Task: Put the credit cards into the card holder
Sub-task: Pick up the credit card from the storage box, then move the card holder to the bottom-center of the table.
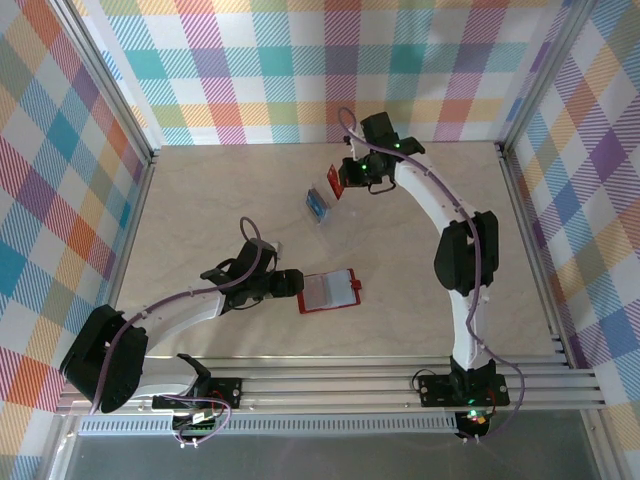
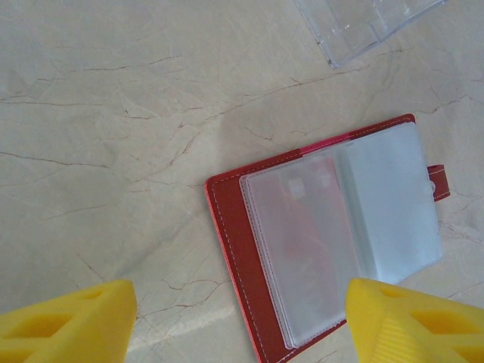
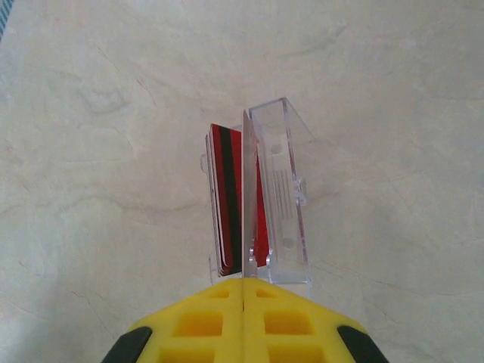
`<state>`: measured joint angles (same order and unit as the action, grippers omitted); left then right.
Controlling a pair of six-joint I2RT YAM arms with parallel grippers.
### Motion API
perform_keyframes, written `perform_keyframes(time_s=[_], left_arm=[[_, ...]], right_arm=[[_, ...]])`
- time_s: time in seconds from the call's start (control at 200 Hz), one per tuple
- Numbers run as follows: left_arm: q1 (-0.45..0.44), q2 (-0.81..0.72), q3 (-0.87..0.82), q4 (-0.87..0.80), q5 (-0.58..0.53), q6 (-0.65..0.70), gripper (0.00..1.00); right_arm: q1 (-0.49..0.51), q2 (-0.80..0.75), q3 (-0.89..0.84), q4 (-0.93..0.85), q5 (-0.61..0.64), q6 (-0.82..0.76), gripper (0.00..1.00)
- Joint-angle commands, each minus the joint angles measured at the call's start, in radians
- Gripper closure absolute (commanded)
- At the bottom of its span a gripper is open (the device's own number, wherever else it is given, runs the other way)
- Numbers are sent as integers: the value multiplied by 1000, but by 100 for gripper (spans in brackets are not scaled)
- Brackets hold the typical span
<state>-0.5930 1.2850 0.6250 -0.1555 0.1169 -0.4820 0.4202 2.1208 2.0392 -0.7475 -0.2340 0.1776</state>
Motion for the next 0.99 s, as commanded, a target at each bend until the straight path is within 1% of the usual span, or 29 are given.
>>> perform_keyframes(time_s=[0.0,0.1,0.255,0.345,0.445,0.495,0.55,0.725,0.775,0.895,0.99], left_arm=[[7,-22,-1,-14,-15,-5,27],[7,-18,-2,-15,-14,-5,27],[7,-4,1,-10,-11,-6,27],[7,6,0,-3,5,-9,27],[6,16,-2,10,21,-12,30],[5,21,-2,14,27,-12,33],[4,27,-2,20,31,-13,39],[-1,67,5,40,69,-10,61],[-5,78,7,48,79,-8,66],[-25,110,22,60,102,6,75],[-43,147,40,59,105,14,77]], right_arm=[[9,-58,-33,29,17,27,100],[12,-108,-94,51,20,50,100],[42,-236,-269,108,59,93,100],[71,-325,-397,152,78,125,100],[114,-439,-547,201,117,164,100],[143,-485,-620,218,138,183,100],[177,-524,-687,237,154,205,100],[275,-622,-894,324,207,297,100],[302,-642,-939,346,225,319,100],[350,-658,-1022,401,248,363,100],[380,-643,-1058,436,279,384,100]])
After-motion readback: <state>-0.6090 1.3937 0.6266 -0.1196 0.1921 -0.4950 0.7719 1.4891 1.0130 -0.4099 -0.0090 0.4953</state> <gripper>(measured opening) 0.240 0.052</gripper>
